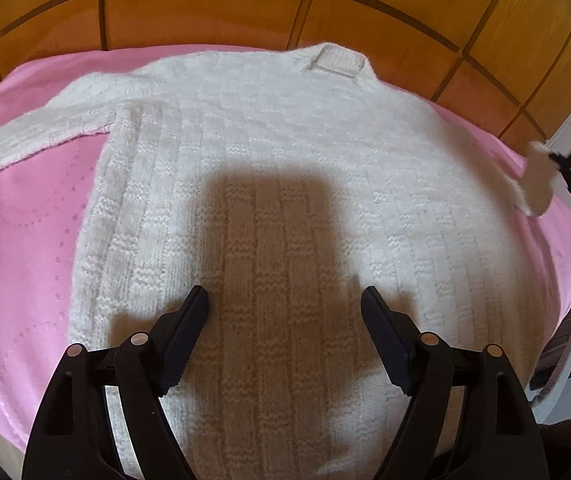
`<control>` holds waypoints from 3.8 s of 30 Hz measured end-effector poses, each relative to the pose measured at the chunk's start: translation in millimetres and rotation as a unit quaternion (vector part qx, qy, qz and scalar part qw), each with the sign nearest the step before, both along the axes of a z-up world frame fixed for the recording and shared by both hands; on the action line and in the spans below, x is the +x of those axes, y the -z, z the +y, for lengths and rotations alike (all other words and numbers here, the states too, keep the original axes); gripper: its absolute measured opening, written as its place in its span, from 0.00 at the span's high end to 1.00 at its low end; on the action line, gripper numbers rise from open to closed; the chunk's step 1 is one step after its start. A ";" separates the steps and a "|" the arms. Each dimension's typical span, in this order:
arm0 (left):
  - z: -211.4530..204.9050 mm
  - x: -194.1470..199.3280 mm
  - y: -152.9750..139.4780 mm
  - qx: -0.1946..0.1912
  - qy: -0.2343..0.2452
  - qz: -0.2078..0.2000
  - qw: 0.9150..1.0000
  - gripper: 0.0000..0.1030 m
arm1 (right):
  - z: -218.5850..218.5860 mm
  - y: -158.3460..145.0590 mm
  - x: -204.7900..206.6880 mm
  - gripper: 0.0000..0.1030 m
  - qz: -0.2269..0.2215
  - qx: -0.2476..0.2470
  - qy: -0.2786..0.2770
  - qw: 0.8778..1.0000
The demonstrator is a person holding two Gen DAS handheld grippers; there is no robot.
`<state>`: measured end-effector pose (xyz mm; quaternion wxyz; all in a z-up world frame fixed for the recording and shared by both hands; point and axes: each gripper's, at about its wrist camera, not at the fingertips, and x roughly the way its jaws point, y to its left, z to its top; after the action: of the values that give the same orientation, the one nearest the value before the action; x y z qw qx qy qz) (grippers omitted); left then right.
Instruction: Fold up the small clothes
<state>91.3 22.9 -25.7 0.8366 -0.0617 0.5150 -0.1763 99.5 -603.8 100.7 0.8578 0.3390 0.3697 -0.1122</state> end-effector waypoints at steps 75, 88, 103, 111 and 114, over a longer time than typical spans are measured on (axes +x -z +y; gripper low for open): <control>101.2 103.0 -2.6 -0.146 -0.196 -0.001 0.970 0.44 | 280.8 93.2 32.0 0.02 0.121 -0.247 -0.211 0.938; 314.6 73.0 24.5 -0.191 -0.485 0.008 0.853 0.44 | 287.1 91.4 27.6 0.02 0.119 -0.275 -0.201 0.932; 366.4 119.4 9.5 -0.141 -0.473 -0.023 0.869 0.95 | 289.9 91.1 29.8 0.02 0.122 -0.284 -0.199 0.930; 258.2 127.7 -51.8 -0.150 -0.332 -0.101 0.926 0.95 | 290.7 91.0 29.1 0.02 0.121 -0.285 -0.195 0.931; 193.8 133.5 -60.7 -0.152 -0.260 -0.106 0.948 0.95 | 289.9 91.4 29.1 0.02 0.121 -0.284 -0.195 0.931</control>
<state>224.8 216.7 35.0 0.8839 -0.3010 0.3562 -0.0350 128.6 -313.9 9.3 0.8722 -0.0137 0.4819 -0.0826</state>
